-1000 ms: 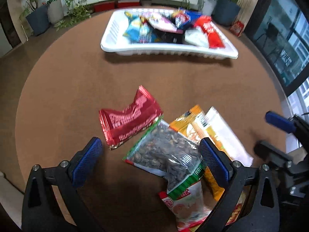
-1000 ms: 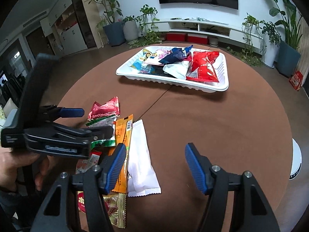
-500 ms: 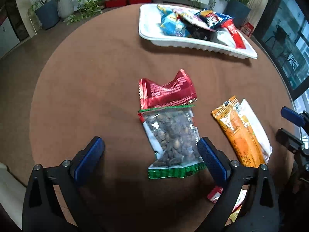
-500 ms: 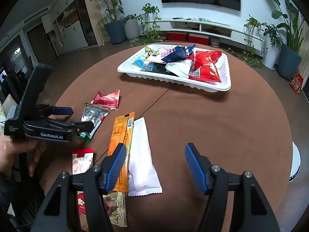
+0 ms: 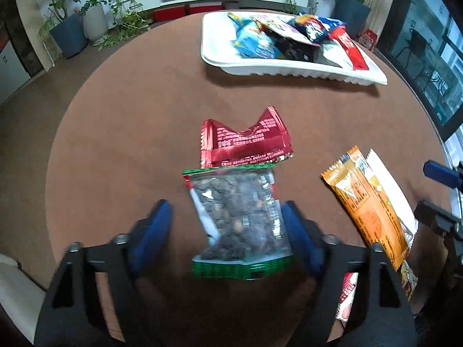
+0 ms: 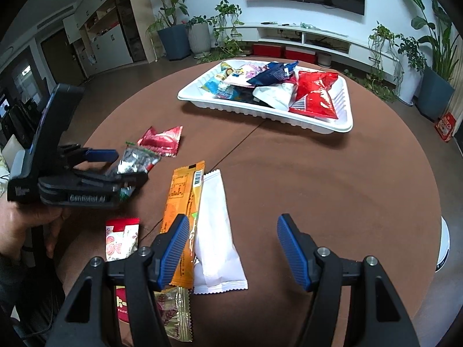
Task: Organize snacks
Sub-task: 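Grasp the seed bag with left tool while right tool grasps orange bar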
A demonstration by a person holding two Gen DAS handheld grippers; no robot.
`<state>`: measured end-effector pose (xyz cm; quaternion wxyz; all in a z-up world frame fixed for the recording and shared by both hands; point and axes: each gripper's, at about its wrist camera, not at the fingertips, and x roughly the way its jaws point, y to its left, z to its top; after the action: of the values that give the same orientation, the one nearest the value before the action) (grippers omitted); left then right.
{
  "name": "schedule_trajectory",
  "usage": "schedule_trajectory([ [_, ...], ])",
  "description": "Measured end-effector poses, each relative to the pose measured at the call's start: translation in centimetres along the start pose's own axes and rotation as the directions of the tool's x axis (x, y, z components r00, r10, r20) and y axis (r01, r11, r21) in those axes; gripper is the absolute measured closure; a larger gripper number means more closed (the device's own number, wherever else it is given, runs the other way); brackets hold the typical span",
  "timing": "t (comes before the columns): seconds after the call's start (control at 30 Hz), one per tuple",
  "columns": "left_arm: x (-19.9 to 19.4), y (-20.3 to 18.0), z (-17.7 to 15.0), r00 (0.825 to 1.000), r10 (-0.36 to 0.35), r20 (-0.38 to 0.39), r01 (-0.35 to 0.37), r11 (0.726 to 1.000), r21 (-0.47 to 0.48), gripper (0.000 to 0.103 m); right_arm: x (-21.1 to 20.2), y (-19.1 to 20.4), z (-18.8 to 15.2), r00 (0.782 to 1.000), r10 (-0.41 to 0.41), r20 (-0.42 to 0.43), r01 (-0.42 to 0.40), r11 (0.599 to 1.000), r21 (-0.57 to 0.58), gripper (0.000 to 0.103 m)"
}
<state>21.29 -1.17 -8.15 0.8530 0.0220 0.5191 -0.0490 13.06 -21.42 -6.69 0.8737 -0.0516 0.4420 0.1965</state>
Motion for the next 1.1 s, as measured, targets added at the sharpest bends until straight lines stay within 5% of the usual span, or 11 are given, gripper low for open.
schedule_trajectory([
  [0.07,0.1,0.4,0.3,1.0,0.008,0.002,-0.008,1.0,-0.006,0.047,0.1,0.1,0.0,1.0,-0.001,-0.002,0.001,1.0,-0.005,0.036],
  [0.73,-1.8,0.8,-2.6,0.998,-0.062,0.006,0.061,0.995,0.081,0.053,0.8,4.5,0.4,0.995,0.079,-0.056,-0.085,0.99,-0.114,0.043],
  [1.1,-2.1,1.1,-3.0,0.996,-0.087,0.025,0.085,0.993,0.082,0.053,3.5,5.7,0.3,0.989,-0.001,-0.146,-0.014,0.995,-0.103,0.05],
])
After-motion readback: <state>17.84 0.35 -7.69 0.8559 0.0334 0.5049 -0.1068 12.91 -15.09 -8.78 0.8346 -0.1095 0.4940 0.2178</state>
